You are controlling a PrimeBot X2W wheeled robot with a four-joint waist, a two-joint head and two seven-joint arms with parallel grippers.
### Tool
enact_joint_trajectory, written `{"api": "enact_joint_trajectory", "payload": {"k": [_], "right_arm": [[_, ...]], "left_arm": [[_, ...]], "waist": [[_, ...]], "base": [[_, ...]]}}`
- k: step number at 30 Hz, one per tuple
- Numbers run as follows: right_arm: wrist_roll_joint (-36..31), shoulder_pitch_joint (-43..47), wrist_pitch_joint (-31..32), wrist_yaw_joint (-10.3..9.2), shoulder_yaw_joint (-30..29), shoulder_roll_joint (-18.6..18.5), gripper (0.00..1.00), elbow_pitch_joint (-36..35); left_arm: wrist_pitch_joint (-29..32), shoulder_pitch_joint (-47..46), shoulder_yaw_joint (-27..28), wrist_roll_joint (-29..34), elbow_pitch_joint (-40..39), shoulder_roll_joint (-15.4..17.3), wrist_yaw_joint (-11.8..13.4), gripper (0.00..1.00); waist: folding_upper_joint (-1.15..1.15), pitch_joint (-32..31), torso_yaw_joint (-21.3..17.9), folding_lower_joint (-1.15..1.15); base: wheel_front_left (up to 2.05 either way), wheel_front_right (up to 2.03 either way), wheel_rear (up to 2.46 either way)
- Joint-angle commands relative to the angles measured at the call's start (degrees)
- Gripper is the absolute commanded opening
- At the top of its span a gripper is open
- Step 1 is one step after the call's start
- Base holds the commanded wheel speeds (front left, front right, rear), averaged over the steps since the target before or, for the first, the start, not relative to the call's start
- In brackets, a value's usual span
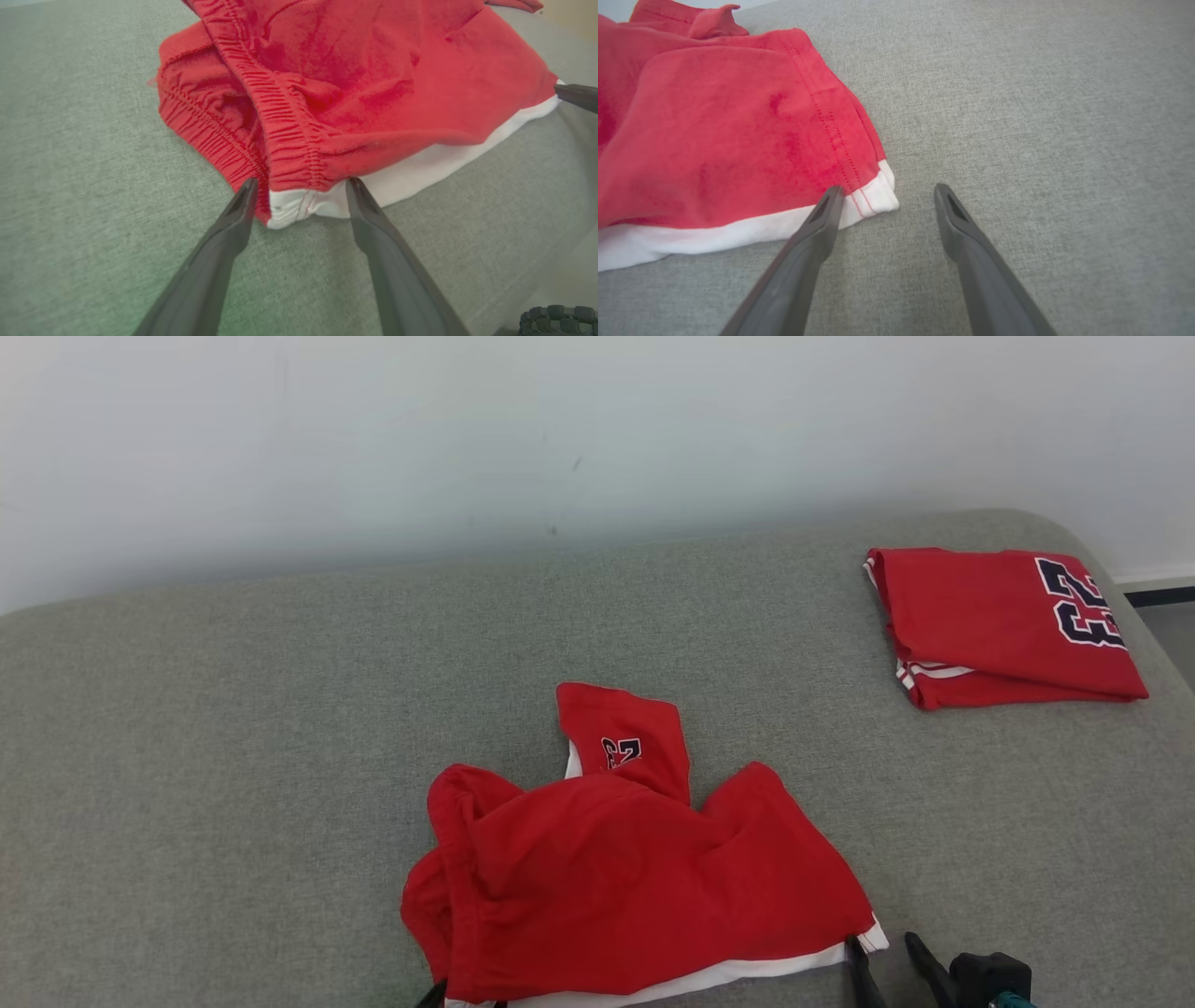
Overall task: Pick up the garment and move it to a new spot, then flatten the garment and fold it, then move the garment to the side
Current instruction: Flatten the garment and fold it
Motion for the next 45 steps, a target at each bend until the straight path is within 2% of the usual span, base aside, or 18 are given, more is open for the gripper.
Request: {"api": "enact_joint_trajectory", "payload": {"k": [1, 2, 3, 9, 17, 24, 26, 28, 33, 36, 40, 41, 45], "right_arm": [[0.46, -0.4, -0.24, -0.16, 0.36, 0.28, 0.99, 0.95], [0.72, -0.72, -0.2, -0.16, 0.78, 0.4, 0.42, 2.08], [0.96, -0.97, -0.2, -0.16, 1.17, 0.42, 0.0, 2.92], [2.92, -0.86, -0.28, -0.17, 2.2, -0.53, 0.0, 3.42], [5.42, 3.98, -0.35, -0.16, 3.29, -2.05, 0.0, -9.52], [6.6, -2.45, 1.97, -0.16, 6.02, -2.7, 0.0, -20.1], [7.11, -5.75, 3.54, -0.16, 6.34, -3.23, 0.0, -21.84], [7.71, -9.84, 5.12, -0.16, 6.4, -3.56, 0.0, -22.72], [9.58, -23.25, 9.08, -0.16, 5.88, -4.18, 0.0, -21.35], [10.59, -33.61, 11.45, -0.16, 5.21, -4.68, 0.0, -19.0], [11.47, -48.5, 14.84, -0.16, 4.37, -3.42, 0.0, -14.45], [11.47, -48.5, 14.84, -0.16, 4.37, -3.42, 0.0, -14.45], [11.75, -62.83, 17.45, -0.16, 3.15, -2.21, 0.0, -8.02]], "left_arm": [[-0.16, -0.53, -0.37, -0.44, 0.32, 0.16, 0.11, 0.32], [-0.16, -0.59, -0.92, -0.89, 0.86, 0.23, 0.11, 0.0], [-0.16, -0.5, -1.46, -1.55, 1.58, 0.23, 0.11, 0.0], [-0.16, 1.15, -2.97, -3.11, 0.16, 0.88, 0.12, 0.0], [-0.17, 5.22, 0.73, -1.51, -10.92, 1.86, 0.35, 0.0], [0.47, -1.15, 0.96, -0.15, -18.68, 5.01, 0.2, 0.0], [1.87, -5.14, -0.15, -1.53, -20.5, 6.23, 0.15, 0.0], [3.94, -10.68, -2.86, -2.0, -22.0, 9.04, 0.13, 0.0], [7.91, -27.9, -8.46, -8.62, -23.63, 14.53, 0.15, 0.0], [9.54, -39.53, -10.88, -14.29, -22.52, 16.97, 0.13, 0.0], [11.07, -55.09, -12.93, -20.44, -18.97, 19.66, 0.13, 0.0], [11.07, -55.09, -12.93, -20.44, -18.97, 19.66, 0.13, 0.0], [12.18, -68.83, -15.15, -25.92, -14.16, 21.12, 0.13, 0.0]], "waist": [[0.0, -0.12, -0.04, 0.0], [0.0, -0.22, -0.05, 0.0], [0.0, -0.36, -0.05, 0.0], [0.0, -1.8, 0.29, 0.0], [0.0, -1.98, 0.79, 0.0], [0.0, -0.2, 0.28, 0.0], [0.0, 0.83, 0.54, 0.0], [0.0, 2.25, 0.94, 0.0], [0.0, 7.92, 1.95, 0.0], [0.0, 12.33, 2.46, 0.0], [0.0, 18.61, 2.35, 0.0], [0.0, 18.61, 2.35, 0.0], [0.0, 23.47, 1.43, 0.0]], "base": [[0.0, 0.0, 0.0], [0.0, 0.0, 0.0], [0.0, 0.0, 0.0], [0.0, 0.0, 0.0], [0.0, 0.0, 0.0], [0.0, 0.0, 0.0], [0.0, 0.0, 0.0], [0.0, 0.0, 0.0], [0.0, 0.0, 0.0], [0.0, 0.0, 0.0], [0.0, 0.0, 0.0], [0.0, 0.0, 0.0], [0.0, 0.0, 0.0]]}}
